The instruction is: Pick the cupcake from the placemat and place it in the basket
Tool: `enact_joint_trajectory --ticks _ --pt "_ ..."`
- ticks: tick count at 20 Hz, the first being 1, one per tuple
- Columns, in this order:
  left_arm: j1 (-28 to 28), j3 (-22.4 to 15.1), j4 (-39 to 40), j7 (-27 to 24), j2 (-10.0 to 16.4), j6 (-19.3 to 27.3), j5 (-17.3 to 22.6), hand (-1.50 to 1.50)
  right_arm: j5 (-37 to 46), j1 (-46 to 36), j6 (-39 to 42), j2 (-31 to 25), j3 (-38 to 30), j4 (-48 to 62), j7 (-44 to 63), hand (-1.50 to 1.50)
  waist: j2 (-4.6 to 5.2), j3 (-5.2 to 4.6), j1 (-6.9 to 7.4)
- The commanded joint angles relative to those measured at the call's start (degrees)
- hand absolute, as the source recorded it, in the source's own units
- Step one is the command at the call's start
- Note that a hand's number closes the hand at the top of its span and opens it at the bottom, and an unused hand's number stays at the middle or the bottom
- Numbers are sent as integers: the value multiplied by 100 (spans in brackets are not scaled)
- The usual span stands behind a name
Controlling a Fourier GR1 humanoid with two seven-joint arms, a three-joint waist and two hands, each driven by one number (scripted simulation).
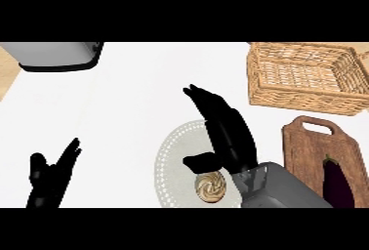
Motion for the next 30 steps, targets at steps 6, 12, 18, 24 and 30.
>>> enact_joint_trajectory --ticks 6,12,18,24,30 --pt "222 -86 285 84 -117 27 -55 0 -776 -1094 3066 -708 -179 -1653 2647 -150 45 -53 -103" --pt "226 -156 43 218 -247 69 -29 0 -2247 -1120 4234 -1091 -539 -2058 3675 -150 104 -32 -45" --pt "216 -65 214 159 -243 -46 18 0 -3144 -1277 4323 -1537 -550 -2607 4359 -150 101 -42 -23" --pt "133 -16 394 -37 -270 -170 -37 0 -3860 -1297 3992 -2008 -833 -2914 4612 -150 154 -31 91" --pt "63 62 316 58 -215 -374 44 0 -3293 -880 3394 -1870 -330 -3131 4523 -150 179 -16 188"
